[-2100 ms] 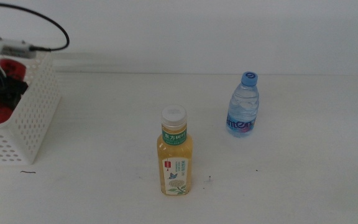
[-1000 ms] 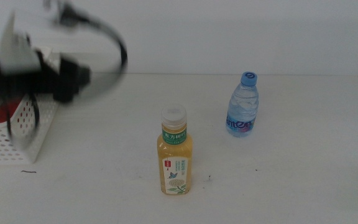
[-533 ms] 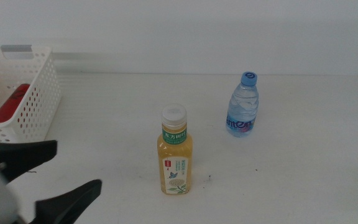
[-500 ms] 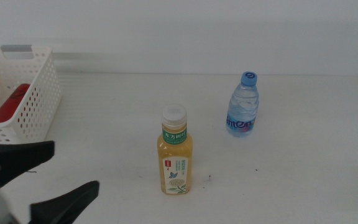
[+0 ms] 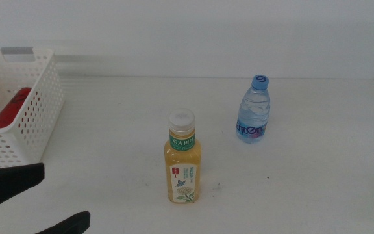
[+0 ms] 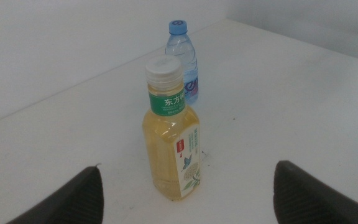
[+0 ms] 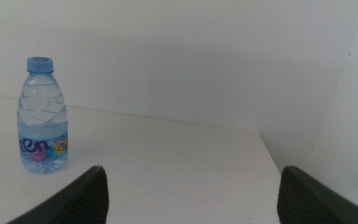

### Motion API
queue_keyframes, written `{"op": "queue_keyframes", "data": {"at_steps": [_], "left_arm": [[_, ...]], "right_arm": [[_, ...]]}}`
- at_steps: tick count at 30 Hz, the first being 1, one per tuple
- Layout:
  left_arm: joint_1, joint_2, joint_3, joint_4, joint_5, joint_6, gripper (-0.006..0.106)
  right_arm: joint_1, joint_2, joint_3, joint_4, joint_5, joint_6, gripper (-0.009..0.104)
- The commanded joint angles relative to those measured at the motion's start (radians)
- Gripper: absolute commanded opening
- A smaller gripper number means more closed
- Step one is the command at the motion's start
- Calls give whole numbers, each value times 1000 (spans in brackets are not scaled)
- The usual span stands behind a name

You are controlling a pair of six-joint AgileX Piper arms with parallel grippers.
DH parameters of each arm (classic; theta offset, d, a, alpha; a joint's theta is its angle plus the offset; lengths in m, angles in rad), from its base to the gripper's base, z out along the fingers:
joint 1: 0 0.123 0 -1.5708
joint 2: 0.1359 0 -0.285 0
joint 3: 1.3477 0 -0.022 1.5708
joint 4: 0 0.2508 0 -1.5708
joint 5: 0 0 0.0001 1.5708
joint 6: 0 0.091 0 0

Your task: Use arms to grab the bottles and put them into the dustbin to the left of the table.

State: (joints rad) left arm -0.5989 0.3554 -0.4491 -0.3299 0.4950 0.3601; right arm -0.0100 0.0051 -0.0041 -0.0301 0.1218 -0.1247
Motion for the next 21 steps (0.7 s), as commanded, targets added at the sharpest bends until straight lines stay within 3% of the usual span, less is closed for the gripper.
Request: {"op": "queue_keyframes", "data": {"at_steps": [1,7,11,14,16,21], "left_arm": [[-6,-6,2,-12,-2,-9,94],[-6,1,30,-26,-79,-28,94],[-10,62,140,-163,-217,-7,94],[-27,126,216,-339,-321,128,94],[-44,167,221,-409,-352,213,94],[-90,283,221,-437,-465,242,94]], "right_arm": [[-8,-5,4,-9,-12,-6,83],[-8,-5,4,-9,-12,-6,83],[-8,-5,4,-9,-12,-6,83],[-8,-5,4,-9,-12,-6,83],[-8,-5,4,-9,-12,-6,83],[-8,-5,4,-9,-12,-6,83]]}}
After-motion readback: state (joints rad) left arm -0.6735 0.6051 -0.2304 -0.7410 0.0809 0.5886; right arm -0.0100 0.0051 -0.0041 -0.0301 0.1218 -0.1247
